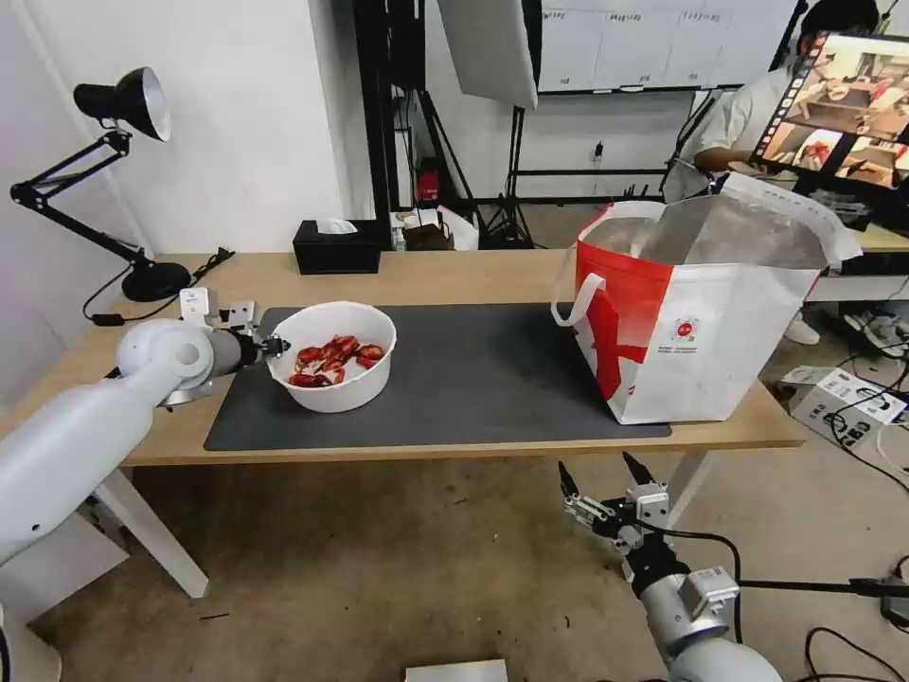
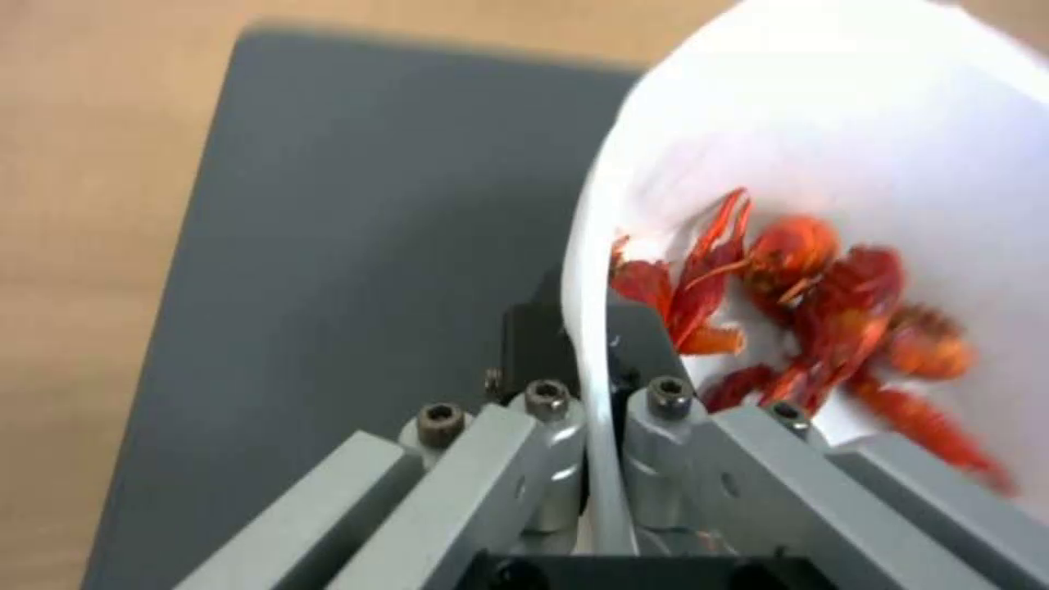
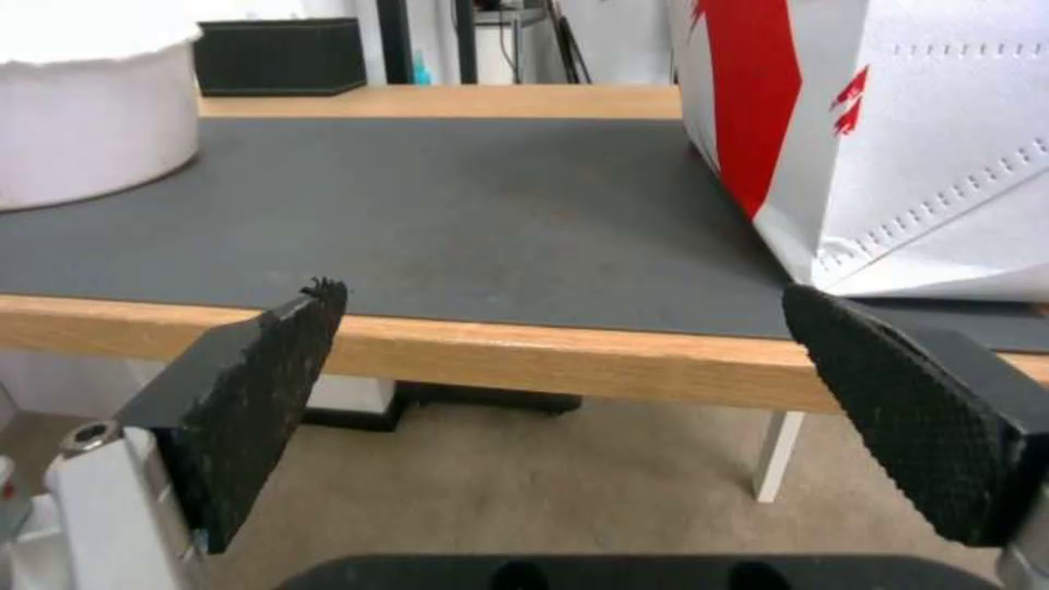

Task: Pick up the trash from the table and place it into the takeout bag.

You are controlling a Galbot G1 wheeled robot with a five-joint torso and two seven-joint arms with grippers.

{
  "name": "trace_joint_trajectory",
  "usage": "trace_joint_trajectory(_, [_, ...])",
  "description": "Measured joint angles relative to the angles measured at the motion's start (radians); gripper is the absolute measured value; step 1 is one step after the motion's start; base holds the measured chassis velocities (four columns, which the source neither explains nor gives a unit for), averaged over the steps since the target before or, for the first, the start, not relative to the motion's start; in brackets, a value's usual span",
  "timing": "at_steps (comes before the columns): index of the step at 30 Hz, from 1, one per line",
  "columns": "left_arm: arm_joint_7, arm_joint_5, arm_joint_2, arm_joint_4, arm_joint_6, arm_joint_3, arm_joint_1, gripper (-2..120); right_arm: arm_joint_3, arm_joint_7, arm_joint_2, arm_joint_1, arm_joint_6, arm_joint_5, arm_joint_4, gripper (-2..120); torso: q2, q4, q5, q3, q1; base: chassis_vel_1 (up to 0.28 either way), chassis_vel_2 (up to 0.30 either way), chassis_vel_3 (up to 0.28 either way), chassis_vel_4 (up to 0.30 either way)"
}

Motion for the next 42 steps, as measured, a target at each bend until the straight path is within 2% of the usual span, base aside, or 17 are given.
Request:
trace_joint_trajectory(8, [-0.018,-0.013,-0.023,-0.065,-0.026,0.081,-0.151,0,0.0,0.0,0.0,0.0,0.0,0.0,0.0,100,0.0,0.0,0.0003,0.0,0.0,0.0,0.0,0.0,0.0])
trace_joint_trajectory(18, [-0.02,-0.055,-0.107,-0.01,-0.049,0.193,-0.38,0,0.0,0.0,0.0,0.0,0.0,0.0,0.0,100,0.0,0.0,0.0006,0.0,0.0,0.0,0.0,0.0,0.0])
trace_joint_trajectory(20, [-0.024,-0.07,-0.194,0.056,-0.054,0.242,-0.495,0,0.0,0.0,0.0,0.0,0.0,0.0,0.0,100,0.0,-0.0001,0.0006,0.0,0.0,0.0,0.0,0.0,0.0])
trace_joint_trajectory(22, [-0.024,-0.073,-0.214,0.072,-0.054,0.254,-0.516,0,0.0,0.0,0.0,0.0,0.0,0.0,0.0,100,0.0,-0.0001,0.0007,0.0,0.0,0.0,0.0,0.0,0.0])
trace_joint_trajectory(24, [-0.026,-0.077,-0.26,0.107,-0.056,0.28,-0.557,0,0.0,0.0,0.0,0.0,0.0,0.0,0.0,100,0.0,-0.0002,0.0004,0.0,0.0,0.0,0.0,0.0,0.0])
trace_joint_trajectory(26, [-0.029,-0.082,-0.338,0.166,-0.061,0.321,-0.62,0,0.0,0.0,0.0,0.0,0.0,0.0,0.0,100,0.0,-0.0002,0.0006,0.0,0.0,0.0,0.0,0.0,0.0])
trace_joint_trajectory(27, [-0.029,-0.082,-0.338,0.166,-0.061,0.321,-0.62,0,0.0,0.0,0.0,0.0,0.0,0.0,0.0,100,0.0,-0.0002,0.0006,0.0,0.0,0.0,0.0,0.0,0.0])
trace_joint_trajectory(28, [-0.035,-0.082,-0.405,0.215,-0.064,0.336,-0.656,0,0.0,0.0,0.0,0.0,0.0,0.0,0.0,100,0.0,-0.0001,0.0005,0.0,0.0,0.0,0.0,0.0,0.0])
trace_joint_trajectory(29, [-0.037,-0.082,-0.45,0.246,-0.066,0.342,-0.678,0,0.0,0.0,0.0,0.0,0.0,0.0,0.0,100,0.0,-0.0003,0.0006,0.0,0.0,0.0,0.0,0.0,0.0])
trace_joint_trajectory(30, [-0.037,-0.082,-0.45,0.246,-0.066,0.342,-0.678,0,0.0,0.0,0.0,0.0,0.0,0.0,0.0,100,0.0,-0.0003,0.0006,0.0,0.0,0.0,0.0,0.0,0.0])
trace_joint_trajectory(32, [-0.039,-0.081,-0.544,0.315,-0.071,0.352,-0.727,0,0.0,0.0,0.0,0.0,0.0,0.0,0.0,100,0.0,-0.0005,0.0009,0.0,0.0,0.0,0.0,0.0,0.0])
trace_joint_trajectory(33, [-0.039,-0.081,-0.544,0.315,-0.071,0.352,-0.727,0,0.0,0.0,0.0,0.0,0.0,0.0,0.0,100,0.0,-0.0005,0.0009,0.0,0.0,0.0,0.0,0.0,0.0])
trace_joint_trajectory(35, [-0.044,-0.074,-0.624,0.375,-0.08,0.348,-0.765,0,0.0,0.0,0.0,0.0,0.0,0.0,0.0,100,0.0,0.0002,0.0005,0.0,0.0,0.0,0.0,0.0,0.0])
trace_joint_trajectory(37, [-0.045,-0.073,-0.634,0.381,-0.081,0.347,-0.769,0,0.0,0.0,0.0,0.0,0.0,0.0,0.0,100,0.0,0.0001,0.0005,0.0,0.0,0.0,0.0,0.0,0.0])
trace_joint_trajectory(39, [-0.051,-0.057,-0.722,0.433,-0.094,0.344,-0.8,0,0.0,0.0,0.0,0.0,0.0,0.0,0.0,100,0.0,-0.0001,0.0007,0.0,0.0,0.0,0.0,0.0,0.0])
trace_joint_trajectory(41, [-0.052,-0.053,-0.742,0.442,-0.099,0.345,-0.804,0,0.0,0.0,0.0,0.0,0.0,0.0,0.0,100,0.0,-0.0001,0.0007,0.0,0.0,0.0,0.0,0.0,0.0])
trace_joint_trajectory(42, [-0.054,-0.041,-0.792,0.458,-0.113,0.348,-0.807,0,0.0,0.0,0.0,0.0,0.0,0.0,0.0,100,0.0,-0.0001,0.0007,0.0,0.0,0.0,0.0,0.0,0.0])
